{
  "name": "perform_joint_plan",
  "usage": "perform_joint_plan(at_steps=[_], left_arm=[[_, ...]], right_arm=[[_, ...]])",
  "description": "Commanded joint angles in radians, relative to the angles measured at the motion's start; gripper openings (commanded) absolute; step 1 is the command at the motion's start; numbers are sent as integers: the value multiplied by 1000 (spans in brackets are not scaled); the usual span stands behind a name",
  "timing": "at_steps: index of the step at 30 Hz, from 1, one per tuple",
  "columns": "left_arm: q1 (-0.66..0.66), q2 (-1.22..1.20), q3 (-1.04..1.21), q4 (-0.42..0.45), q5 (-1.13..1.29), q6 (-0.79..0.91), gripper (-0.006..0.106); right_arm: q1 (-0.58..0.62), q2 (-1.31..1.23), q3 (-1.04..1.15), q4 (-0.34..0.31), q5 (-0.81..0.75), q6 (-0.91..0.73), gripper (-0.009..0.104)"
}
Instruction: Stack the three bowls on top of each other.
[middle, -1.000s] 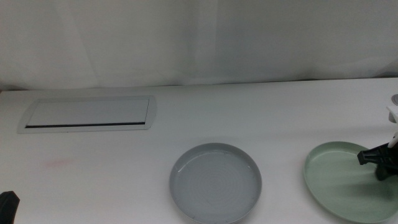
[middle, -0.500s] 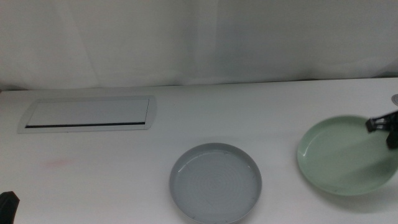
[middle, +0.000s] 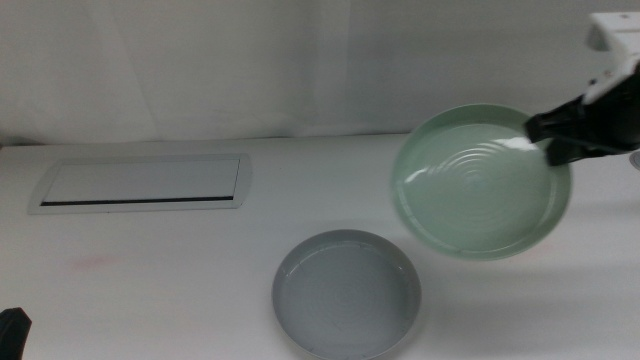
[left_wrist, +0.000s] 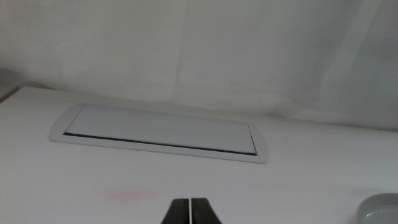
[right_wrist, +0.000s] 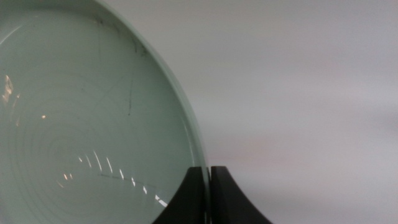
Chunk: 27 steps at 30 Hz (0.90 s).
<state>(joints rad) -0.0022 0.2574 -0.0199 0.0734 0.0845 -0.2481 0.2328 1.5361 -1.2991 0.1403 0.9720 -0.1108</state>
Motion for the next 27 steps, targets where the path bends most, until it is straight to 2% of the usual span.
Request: perform_joint_plan(at_steps=[1,7,16,27], left_arm=[[2,-4,-6,-4,-2,-8,-3],[2,-4,-6,-4,-2,-8,-3],[2,-4,-6,-4,-2,-8,-3],[2,-4,-6,-4,-2,-8,-3]], right_arm=[[63,13,-8,9,-25,32,-3],[215,81,-8,9,-82,90,-3],[346,241,-8,14,-168,141,-3],[377,400,-8,27,-197,165,-3]])
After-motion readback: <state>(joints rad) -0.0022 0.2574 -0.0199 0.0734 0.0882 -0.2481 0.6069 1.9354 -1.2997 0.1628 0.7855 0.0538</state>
